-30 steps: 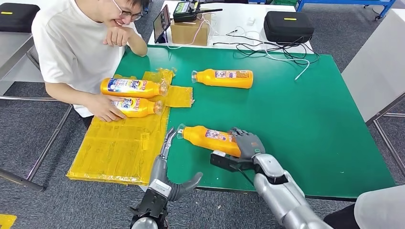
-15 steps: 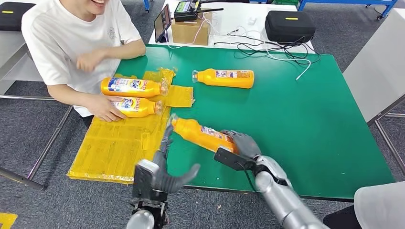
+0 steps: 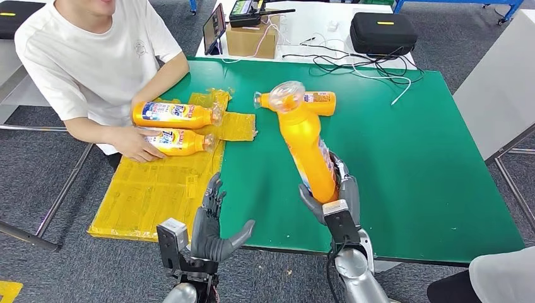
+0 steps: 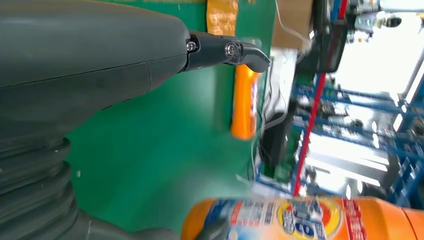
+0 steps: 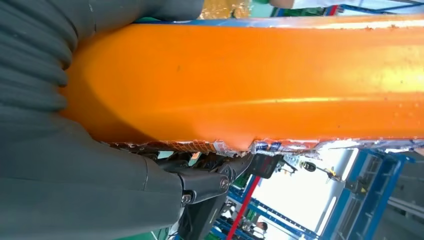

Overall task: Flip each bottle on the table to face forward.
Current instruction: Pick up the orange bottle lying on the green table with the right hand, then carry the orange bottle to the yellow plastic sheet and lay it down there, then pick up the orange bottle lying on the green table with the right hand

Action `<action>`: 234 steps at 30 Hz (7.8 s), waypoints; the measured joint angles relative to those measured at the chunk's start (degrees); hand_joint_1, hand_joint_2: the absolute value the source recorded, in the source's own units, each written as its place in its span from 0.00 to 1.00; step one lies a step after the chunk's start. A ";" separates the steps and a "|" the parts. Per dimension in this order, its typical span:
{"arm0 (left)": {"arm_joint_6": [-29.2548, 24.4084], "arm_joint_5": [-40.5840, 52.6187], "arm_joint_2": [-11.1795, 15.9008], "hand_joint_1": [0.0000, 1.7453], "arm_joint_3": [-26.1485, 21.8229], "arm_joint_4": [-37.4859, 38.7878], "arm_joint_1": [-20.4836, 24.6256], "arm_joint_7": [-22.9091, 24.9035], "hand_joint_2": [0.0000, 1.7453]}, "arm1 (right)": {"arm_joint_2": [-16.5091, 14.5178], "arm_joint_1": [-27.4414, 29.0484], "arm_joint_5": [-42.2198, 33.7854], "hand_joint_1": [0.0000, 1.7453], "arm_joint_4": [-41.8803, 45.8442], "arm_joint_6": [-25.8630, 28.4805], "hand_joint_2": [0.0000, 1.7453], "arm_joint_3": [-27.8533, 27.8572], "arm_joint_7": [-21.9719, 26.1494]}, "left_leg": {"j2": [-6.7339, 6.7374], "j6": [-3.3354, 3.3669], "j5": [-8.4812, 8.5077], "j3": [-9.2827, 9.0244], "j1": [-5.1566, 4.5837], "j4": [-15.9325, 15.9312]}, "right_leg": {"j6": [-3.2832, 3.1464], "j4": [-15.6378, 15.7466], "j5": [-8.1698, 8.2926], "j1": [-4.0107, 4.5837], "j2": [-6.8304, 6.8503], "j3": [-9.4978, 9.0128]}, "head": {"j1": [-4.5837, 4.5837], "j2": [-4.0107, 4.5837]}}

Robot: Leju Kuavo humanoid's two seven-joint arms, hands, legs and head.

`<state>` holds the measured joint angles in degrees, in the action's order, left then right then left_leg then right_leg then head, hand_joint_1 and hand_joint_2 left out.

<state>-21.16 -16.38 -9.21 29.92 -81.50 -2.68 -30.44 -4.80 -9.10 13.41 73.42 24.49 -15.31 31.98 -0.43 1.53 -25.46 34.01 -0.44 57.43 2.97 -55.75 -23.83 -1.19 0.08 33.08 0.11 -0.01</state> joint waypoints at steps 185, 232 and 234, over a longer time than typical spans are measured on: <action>-16.75 31.59 -1.93 0.00 -28.32 -7.87 0.49 2.32 1.00 | 8.86 -6.67 56.19 0.79 -15.27 -13.40 1.00 -10.48 -37.26 | -0.15 0.01 0.08 -0.59 -0.02 -0.02 | -0.03 0.03 -0.07 -0.02 0.30 -0.53 | -0.01 -0.01; 7.80 0.62 -2.66 0.00 -8.19 2.82 -1.61 1.79 1.00 | 5.62 5.85 14.32 1.00 2.23 4.19 1.00 -2.67 -5.53 | 0.03 0.03 0.03 -0.17 0.00 -0.01 | 0.06 0.14 0.07 0.00 -0.03 -0.19 | -0.01 -0.01; 8.10 -0.13 -1.97 0.00 -5.85 2.92 -1.59 2.00 1.00 | 5.02 6.48 13.49 1.00 4.11 4.97 1.00 -1.84 -4.07 | 0.03 0.03 0.02 -0.14 -0.01 -0.01 | 0.06 0.14 0.07 -0.01 -0.03 -0.16 | -0.01 -0.01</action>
<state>-13.07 -16.50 -11.18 24.07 -78.58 -4.27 -28.44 0.22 -2.62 26.90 77.53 29.45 -17.15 27.90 -0.39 1.56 -25.44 33.87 -0.45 57.42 3.03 -55.61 -23.76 -1.20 0.05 32.91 0.11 -0.02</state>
